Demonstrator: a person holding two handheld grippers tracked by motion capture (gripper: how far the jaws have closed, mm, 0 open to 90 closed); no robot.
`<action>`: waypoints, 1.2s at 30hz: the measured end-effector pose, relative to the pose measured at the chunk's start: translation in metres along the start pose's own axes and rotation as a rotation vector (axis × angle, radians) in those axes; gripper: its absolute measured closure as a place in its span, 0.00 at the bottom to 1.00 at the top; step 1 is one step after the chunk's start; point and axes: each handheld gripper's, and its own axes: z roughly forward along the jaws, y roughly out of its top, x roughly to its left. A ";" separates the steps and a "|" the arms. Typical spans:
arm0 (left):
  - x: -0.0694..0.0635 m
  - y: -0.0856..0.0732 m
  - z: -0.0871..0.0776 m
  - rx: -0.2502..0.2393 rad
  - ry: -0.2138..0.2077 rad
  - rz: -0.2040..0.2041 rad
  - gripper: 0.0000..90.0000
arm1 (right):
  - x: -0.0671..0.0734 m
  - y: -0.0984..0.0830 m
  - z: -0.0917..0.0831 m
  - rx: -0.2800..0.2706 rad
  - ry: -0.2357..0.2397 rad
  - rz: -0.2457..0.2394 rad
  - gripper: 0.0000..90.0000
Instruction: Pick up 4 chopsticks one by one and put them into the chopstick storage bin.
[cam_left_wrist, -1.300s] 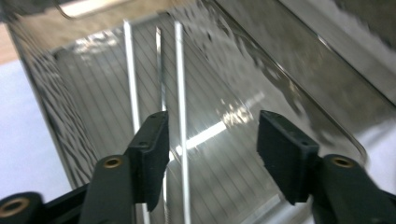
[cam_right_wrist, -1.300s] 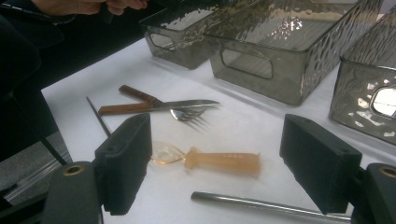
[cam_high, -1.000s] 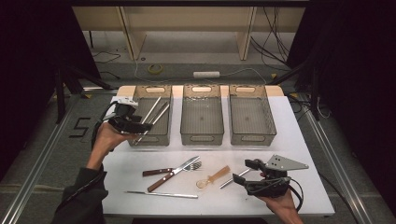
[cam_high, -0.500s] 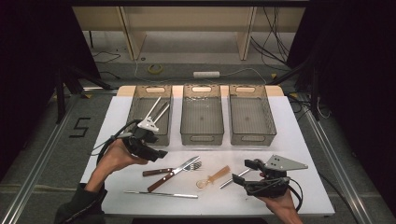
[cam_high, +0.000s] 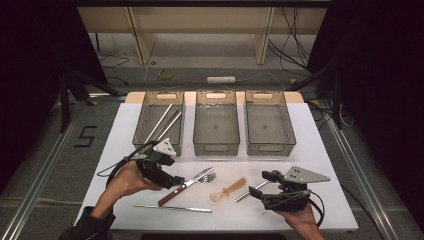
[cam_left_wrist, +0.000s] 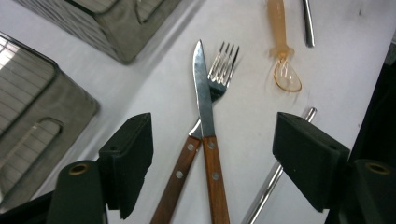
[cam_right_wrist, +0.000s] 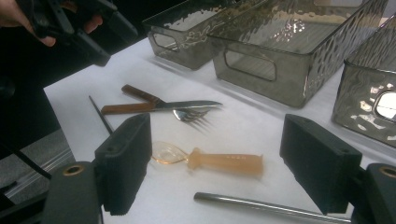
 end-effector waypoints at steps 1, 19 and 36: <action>-0.001 -0.002 0.001 0.007 -0.004 0.004 0.30 | 0.000 0.000 0.000 0.000 0.000 0.000 0.29; -0.026 -0.021 0.024 0.115 -0.072 0.063 0.36 | 0.000 0.000 0.001 0.004 0.001 0.000 0.29; -0.045 -0.030 0.035 0.197 -0.100 0.098 0.51 | 0.000 0.000 0.001 0.006 0.001 0.001 0.29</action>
